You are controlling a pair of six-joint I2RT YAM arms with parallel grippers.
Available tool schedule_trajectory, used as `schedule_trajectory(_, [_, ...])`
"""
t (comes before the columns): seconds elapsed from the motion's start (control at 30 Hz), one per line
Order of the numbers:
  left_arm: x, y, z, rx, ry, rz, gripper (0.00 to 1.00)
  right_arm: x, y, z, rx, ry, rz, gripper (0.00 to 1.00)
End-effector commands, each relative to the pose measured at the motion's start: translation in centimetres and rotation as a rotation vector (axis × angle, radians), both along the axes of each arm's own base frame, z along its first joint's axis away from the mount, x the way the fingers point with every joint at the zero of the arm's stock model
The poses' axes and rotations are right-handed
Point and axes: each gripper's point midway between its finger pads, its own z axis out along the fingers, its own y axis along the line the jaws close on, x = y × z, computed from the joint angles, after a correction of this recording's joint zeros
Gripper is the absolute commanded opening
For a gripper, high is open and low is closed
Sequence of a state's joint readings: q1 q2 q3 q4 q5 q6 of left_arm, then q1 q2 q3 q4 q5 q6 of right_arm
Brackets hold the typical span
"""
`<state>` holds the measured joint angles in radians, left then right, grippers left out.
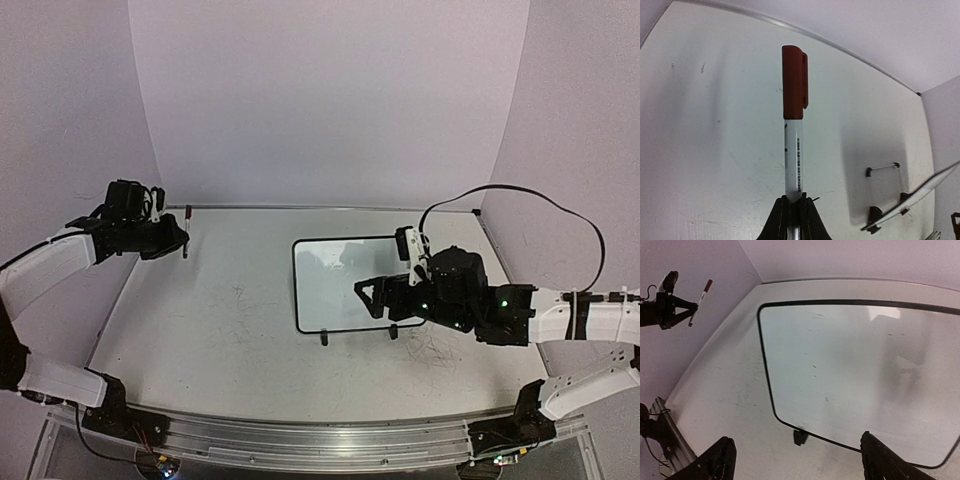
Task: Write a sentence on the whiteboard
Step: Pass from the left arm to the right
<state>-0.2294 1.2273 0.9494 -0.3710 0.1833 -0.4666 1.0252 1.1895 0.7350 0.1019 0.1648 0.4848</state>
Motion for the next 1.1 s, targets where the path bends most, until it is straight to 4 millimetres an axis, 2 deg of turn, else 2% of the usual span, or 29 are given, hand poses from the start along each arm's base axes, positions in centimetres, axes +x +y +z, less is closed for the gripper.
schedule_trajectory(0.0, [-4.2, -4.3, 6.7, -0.188, -0.188, -0.174, 0.00, 0.2, 5.2, 8.4, 0.325, -0.051, 0.122, 0.86])
schedule_trajectory(0.2, [-8.3, -6.8, 12.6, -0.396, -0.334, -0.311, 0.00, 1.8, 10.6, 14.1, 0.489, -0.058, 0.202, 0.85])
schedule_trajectory(0.33, [-9.9, -8.4, 14.6, -0.469, -0.374, -0.375, 0.00, 1.8, 13.7, 16.8, 0.592, -0.059, 0.300, 0.83])
schedule_trajectory(0.43, [-10.6, -10.1, 15.3, -0.499, -0.388, -0.418, 0.00, 1.7, 15.8, 17.3, 0.655, -0.031, 0.369, 0.80])
schedule_trajectory(0.53, [-11.5, -12.9, 15.5, -0.537, -0.394, -0.481, 0.00, 1.6, 17.6, 17.4, 0.674, -0.012, 0.433, 0.75])
schedule_trajectory(0.67, [-12.3, -16.4, 14.5, -0.518, -0.382, -0.526, 0.00, 2.0, 17.9, 17.1, 0.684, -0.004, 0.429, 0.71])
schedule_trajectory(0.77, [-12.9, -18.1, 14.3, -0.501, -0.381, -0.552, 0.00, 2.5, 16.7, 17.0, 0.679, -0.023, 0.394, 0.67])
schedule_trajectory(0.9, [-13.1, -19.1, 14.1, -0.483, -0.389, -0.561, 0.00, 2.7, 15.4, 16.1, 0.682, -0.019, 0.350, 0.46])
schedule_trajectory(1.07, [-13.5, -20.0, 14.1, -0.482, -0.391, -0.577, 0.00, 3.0, 15.0, 15.6, 0.696, -0.010, 0.331, 0.41])
